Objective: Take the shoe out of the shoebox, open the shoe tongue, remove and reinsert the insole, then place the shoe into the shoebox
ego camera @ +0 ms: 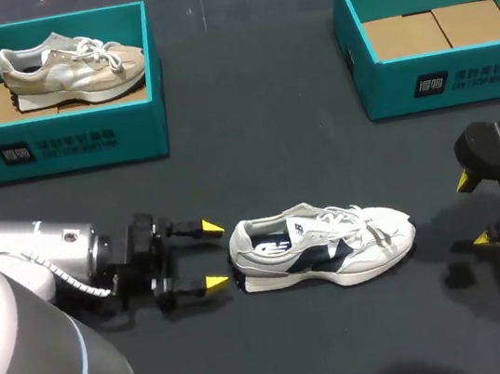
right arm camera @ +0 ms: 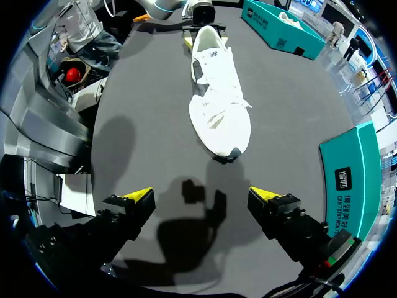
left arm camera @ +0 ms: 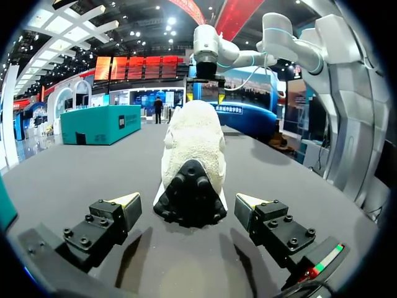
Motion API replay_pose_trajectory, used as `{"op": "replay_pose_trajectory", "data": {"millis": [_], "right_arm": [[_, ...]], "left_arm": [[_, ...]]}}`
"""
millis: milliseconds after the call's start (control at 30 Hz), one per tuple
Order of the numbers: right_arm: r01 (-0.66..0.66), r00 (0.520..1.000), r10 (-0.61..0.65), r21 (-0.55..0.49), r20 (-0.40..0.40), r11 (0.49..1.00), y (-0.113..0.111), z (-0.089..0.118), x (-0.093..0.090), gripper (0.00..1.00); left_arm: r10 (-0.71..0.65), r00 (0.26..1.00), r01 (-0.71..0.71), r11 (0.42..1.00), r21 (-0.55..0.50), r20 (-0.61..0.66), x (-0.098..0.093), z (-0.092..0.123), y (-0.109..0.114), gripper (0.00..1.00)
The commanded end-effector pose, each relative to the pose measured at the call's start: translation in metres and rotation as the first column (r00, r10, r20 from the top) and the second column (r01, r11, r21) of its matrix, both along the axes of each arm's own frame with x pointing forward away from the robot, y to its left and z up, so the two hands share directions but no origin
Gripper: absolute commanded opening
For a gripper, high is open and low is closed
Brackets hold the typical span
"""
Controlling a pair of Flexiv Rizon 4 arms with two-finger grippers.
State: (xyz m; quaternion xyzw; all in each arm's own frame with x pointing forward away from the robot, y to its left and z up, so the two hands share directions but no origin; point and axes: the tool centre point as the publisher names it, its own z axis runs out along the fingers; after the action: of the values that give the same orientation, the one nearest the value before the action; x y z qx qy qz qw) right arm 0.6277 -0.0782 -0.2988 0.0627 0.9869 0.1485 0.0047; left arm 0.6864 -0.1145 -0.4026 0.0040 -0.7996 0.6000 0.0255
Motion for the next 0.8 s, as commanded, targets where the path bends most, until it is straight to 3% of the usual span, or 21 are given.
{"op": "replay_pose_trajectory", "data": {"millis": [33, 800], "right_arm": [[0.0, 1.0, 0.0, -0.001, 0.004, 1.0, -0.001, 0.0, -0.003, 1.0], [0.0, 1.0, 0.0, -0.001, 0.004, 1.0, -0.001, 0.0, -0.003, 1.0]], "left_arm": [[0.002, 1.0, -0.002, 1.0, 0.001, 0.001, 0.0, -0.004, -0.009, 1.0], [0.016, 0.999, -0.016, 1.0, -0.009, -0.03, 0.0, -0.011, -0.035, 1.0]]}}
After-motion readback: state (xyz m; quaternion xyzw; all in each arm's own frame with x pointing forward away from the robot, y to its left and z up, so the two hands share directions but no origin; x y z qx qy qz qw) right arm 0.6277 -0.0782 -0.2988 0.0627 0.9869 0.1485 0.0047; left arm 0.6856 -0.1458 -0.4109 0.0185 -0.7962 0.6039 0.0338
